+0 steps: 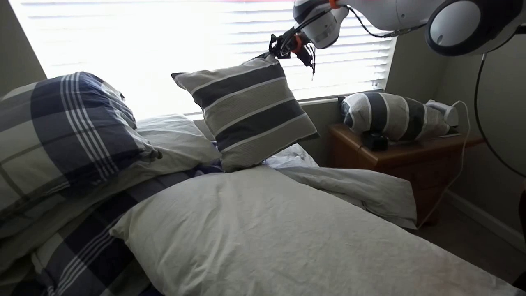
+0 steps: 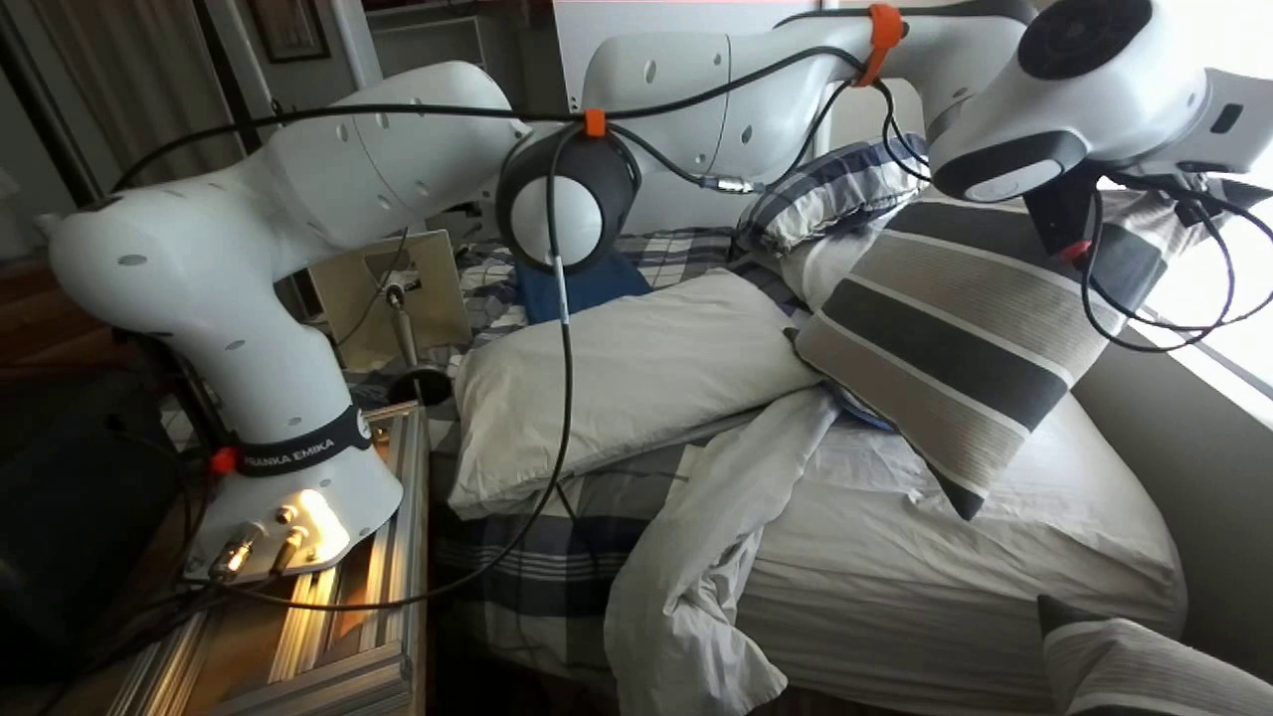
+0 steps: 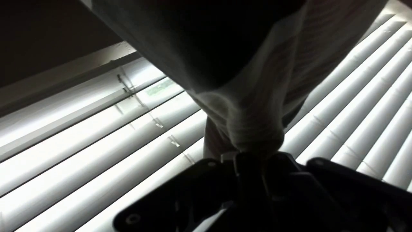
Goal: Move the striped pillow that is on top of the white pillow closer to the window
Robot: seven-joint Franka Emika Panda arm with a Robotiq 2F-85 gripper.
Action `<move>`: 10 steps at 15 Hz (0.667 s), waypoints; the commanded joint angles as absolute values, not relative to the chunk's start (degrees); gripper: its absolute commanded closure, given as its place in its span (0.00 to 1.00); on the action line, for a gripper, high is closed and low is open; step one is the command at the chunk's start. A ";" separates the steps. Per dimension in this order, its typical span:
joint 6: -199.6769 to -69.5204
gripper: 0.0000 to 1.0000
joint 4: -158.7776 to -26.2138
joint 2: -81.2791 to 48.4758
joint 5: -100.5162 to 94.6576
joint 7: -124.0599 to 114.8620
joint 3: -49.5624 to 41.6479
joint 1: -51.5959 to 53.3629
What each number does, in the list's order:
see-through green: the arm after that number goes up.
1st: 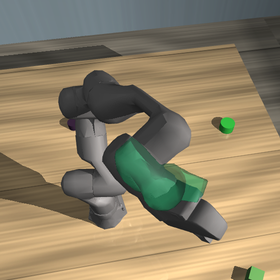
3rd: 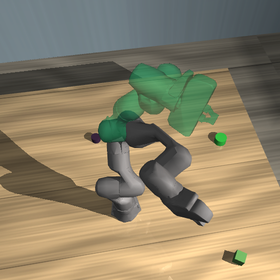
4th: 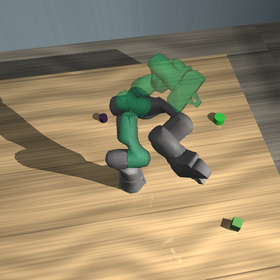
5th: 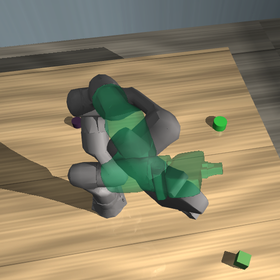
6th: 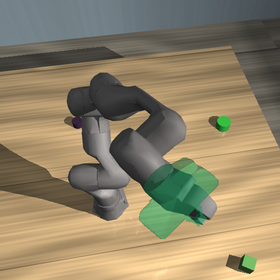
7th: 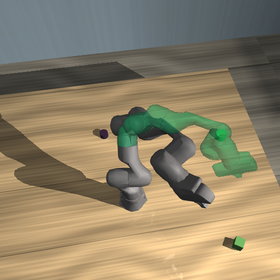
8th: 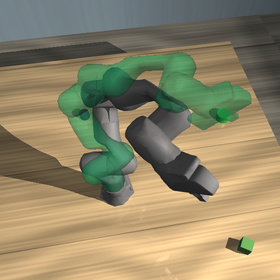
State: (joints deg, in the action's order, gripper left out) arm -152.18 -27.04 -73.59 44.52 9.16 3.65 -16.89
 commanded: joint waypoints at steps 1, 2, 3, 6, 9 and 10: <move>-162.49 0.96 -27.97 -75.44 40.78 2.22 -2.73 -14.66; -164.56 0.94 -29.33 -75.71 39.36 -0.71 -5.69 -13.75; -165.93 0.68 -30.51 -75.95 37.79 -3.62 -8.63 -12.68; -165.56 0.55 -30.13 -77.36 34.21 -6.74 -14.23 -10.47; -164.69 0.34 -28.80 -77.11 31.28 -5.53 -17.98 -8.67; -162.46 0.28 -28.30 -76.43 30.76 -3.57 -17.88 -8.26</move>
